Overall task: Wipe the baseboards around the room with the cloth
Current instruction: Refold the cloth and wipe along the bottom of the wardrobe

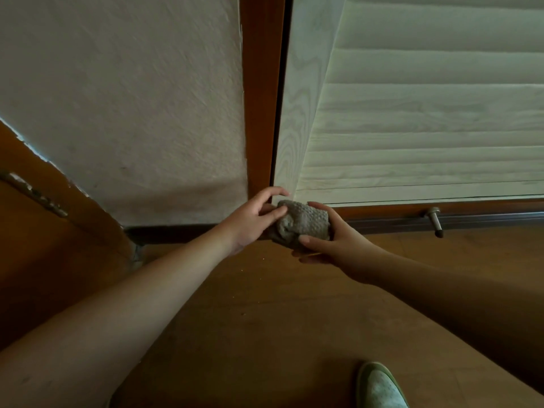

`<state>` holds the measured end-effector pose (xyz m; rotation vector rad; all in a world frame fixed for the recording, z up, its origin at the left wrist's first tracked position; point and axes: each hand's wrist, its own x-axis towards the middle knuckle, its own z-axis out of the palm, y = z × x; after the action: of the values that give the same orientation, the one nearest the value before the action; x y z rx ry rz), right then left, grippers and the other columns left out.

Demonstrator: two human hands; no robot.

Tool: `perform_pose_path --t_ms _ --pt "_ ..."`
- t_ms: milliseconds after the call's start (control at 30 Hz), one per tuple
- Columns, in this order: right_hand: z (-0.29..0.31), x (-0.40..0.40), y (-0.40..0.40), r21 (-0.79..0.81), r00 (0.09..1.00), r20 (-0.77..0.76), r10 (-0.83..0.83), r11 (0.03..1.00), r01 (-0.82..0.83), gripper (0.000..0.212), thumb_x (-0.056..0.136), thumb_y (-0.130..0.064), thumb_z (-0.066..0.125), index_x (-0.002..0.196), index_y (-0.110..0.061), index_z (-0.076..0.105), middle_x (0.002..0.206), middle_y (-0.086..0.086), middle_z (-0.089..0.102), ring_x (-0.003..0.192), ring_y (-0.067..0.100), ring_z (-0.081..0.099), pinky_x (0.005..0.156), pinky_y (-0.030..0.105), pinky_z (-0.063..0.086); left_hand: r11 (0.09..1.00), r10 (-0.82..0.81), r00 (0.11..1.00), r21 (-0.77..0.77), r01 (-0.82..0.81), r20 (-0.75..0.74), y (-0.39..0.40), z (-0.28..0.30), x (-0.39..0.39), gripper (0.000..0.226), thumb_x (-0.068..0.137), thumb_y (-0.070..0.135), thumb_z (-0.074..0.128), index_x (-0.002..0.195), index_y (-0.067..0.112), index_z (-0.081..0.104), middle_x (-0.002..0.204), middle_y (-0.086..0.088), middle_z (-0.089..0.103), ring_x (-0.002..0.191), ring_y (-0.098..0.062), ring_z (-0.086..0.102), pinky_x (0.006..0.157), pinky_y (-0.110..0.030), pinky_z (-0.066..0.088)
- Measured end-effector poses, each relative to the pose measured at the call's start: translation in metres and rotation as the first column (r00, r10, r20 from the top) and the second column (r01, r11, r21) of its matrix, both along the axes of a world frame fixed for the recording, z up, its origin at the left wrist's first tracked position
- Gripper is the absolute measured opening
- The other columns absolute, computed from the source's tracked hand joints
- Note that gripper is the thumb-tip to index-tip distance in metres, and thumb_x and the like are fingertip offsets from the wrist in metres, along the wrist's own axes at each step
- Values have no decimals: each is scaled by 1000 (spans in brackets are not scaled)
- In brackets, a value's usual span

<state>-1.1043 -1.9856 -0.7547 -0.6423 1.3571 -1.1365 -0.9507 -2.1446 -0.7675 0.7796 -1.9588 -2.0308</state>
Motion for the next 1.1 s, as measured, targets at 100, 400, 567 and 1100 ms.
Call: perform_pose_path --t_ms 100,400,567,1100 --pt "1 1 -1 19 987 102 -126 992 125 58 86 -20 72 137 -27 47 121 17 60 91 31 74 74 32 60 996 -33 999 85 35 -36 -1 3 2 28 95 52 48 117 45 65 118 6 68 106 -15 68 82 -36 60" --pt "-5 -3 7 273 988 144 -54 962 12 80 83 -76 40 122 -12 64 95 19 74 75 23 72 59 28 57 963 -189 982 192 186 -3 -3 0 6 60 67 51 81 120 28 63 112 5 72 110 -11 67 89 -24 55" --pt "-16 -3 10 252 985 168 -45 968 1 76 84 -83 35 128 -28 62 119 7 72 108 30 70 84 42 59 985 -108 982 149 85 152 -2 -7 0 43 84 52 67 116 24 67 114 -2 73 109 -16 68 100 -35 53" --pt "-17 -4 14 184 995 97 -33 983 15 49 96 -52 53 135 -24 56 121 4 70 111 25 68 85 33 57 912 -212 968 382 147 135 -9 -15 15 30 87 39 62 115 32 72 110 -1 74 105 -15 70 85 -23 55"
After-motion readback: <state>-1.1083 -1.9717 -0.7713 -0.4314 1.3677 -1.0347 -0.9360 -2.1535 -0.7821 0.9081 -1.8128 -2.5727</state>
